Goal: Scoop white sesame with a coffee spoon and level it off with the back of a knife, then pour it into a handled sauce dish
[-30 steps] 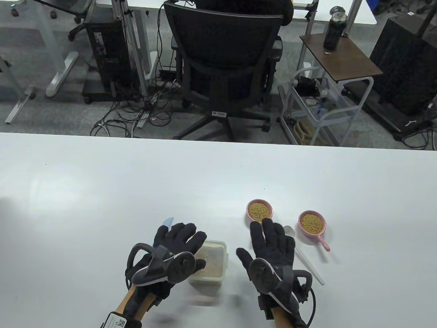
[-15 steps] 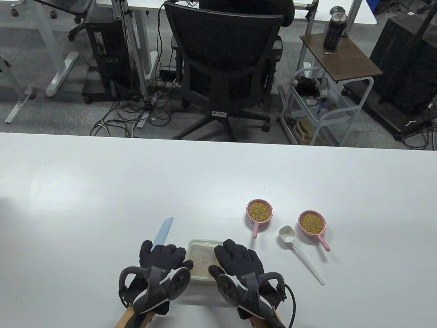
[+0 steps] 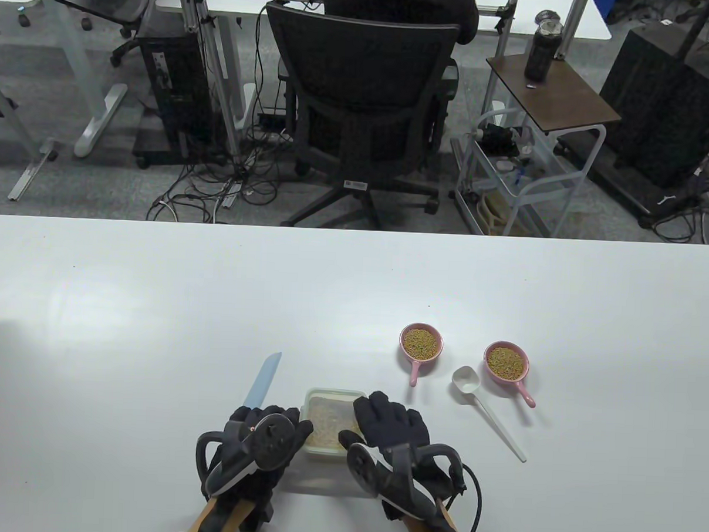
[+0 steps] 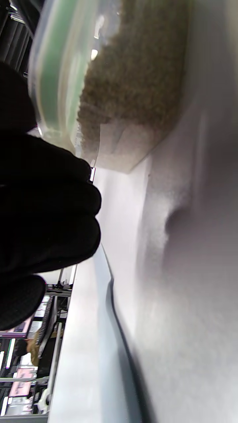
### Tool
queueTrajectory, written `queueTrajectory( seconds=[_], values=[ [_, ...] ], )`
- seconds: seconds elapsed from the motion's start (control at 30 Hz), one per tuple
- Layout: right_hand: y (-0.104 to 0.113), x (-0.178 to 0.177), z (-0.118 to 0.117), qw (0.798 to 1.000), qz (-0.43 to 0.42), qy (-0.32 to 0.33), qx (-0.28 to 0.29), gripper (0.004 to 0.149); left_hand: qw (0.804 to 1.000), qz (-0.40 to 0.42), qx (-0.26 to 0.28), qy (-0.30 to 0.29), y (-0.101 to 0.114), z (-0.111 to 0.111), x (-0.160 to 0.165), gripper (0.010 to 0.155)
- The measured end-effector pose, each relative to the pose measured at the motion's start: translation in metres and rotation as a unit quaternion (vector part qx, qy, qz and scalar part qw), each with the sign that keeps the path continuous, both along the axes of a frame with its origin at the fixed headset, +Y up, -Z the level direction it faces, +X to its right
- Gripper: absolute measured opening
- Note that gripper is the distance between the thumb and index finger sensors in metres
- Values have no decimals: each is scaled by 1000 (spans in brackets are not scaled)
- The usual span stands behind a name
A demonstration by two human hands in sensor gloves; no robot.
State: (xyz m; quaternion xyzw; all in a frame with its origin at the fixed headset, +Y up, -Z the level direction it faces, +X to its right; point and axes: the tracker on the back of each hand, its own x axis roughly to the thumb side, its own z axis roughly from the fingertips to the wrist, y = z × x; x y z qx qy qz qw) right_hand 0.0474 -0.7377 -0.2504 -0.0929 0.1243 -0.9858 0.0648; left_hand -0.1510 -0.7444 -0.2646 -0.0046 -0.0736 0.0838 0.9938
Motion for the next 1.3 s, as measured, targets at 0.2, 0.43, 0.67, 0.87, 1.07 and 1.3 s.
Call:
queueTrajectory(
  seconds=[0.2,0.43,0.67,0.87,1.07,1.3],
  values=[
    [-1,-1,-2,993,-57,-63,-80,67,1000,-7,6,5,0,2,2,54],
    [-5,10,-9,979,-147,-57,-126,64,1000,-4,-8,1,0,0,2,54],
    [2,22,-9,971,-149,-63,-173,61,1000,-15,-4,7,0,1,-3,57],
    [35,37,3,990,-128,-12,-65,50,988,-85,115,54,34,9,-25,63],
    [60,74,19,978,-136,-57,150,59,959,-124,233,106,59,13,-72,79],
    [27,113,3,968,-167,-152,107,77,974,-117,125,151,26,-1,-114,89]
  ],
)
